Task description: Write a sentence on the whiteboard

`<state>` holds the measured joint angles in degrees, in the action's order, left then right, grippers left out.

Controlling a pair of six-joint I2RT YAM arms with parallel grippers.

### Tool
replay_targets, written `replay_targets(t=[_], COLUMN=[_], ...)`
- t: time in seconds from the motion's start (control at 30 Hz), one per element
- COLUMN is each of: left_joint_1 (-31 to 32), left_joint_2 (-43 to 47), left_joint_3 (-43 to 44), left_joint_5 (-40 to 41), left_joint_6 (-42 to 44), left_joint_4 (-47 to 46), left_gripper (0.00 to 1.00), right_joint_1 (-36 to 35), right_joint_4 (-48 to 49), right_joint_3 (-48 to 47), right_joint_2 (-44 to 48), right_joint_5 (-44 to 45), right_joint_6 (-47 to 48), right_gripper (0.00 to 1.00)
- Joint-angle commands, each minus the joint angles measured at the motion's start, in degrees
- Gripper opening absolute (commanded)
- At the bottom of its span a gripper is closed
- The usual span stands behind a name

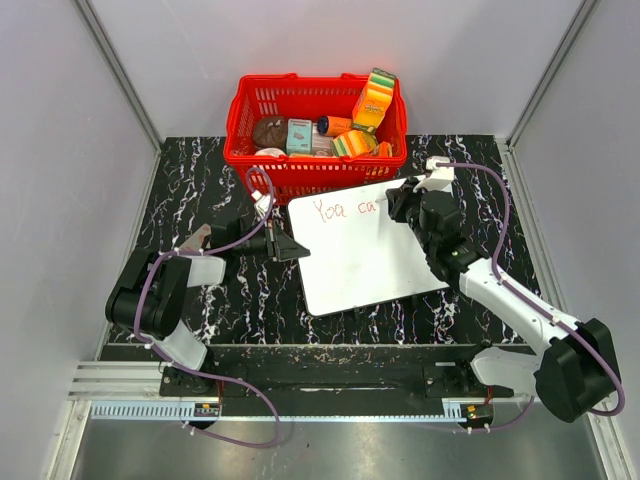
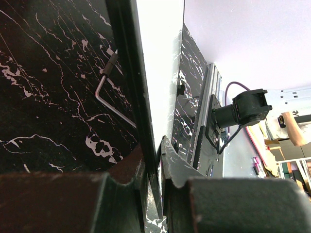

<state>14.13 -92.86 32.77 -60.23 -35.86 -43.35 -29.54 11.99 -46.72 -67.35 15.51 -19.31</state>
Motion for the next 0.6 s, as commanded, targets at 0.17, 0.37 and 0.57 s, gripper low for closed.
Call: replay_targets(t=[0.17,0.37,0.57], left_joint_1=[1.07,1.07,1.07], left_joint_2=[-0.66,-0.66,-0.57], left_joint_3=[1.06,1.06,1.06], left_joint_5=[0.29,0.20,0.20], left_joint_6=[5.27,5.27,5.27], left_joint_4=[-2.00,-2.00,-2.09], left_gripper=[0.00,0.00,0.00], right_joint_1=[0.89,0.80,0.80], right_joint_4=[2.51,1.64,0.67], right_joint_3=[-1.09,0.49,2.07], right_joint_2=[-0.06,0.91,1.87], right_joint_5=[-0.21,-0.92,-1.27], right_joint_6=[0.06,-0.46,-0.82], right_gripper=[0.00,0.00,0.00])
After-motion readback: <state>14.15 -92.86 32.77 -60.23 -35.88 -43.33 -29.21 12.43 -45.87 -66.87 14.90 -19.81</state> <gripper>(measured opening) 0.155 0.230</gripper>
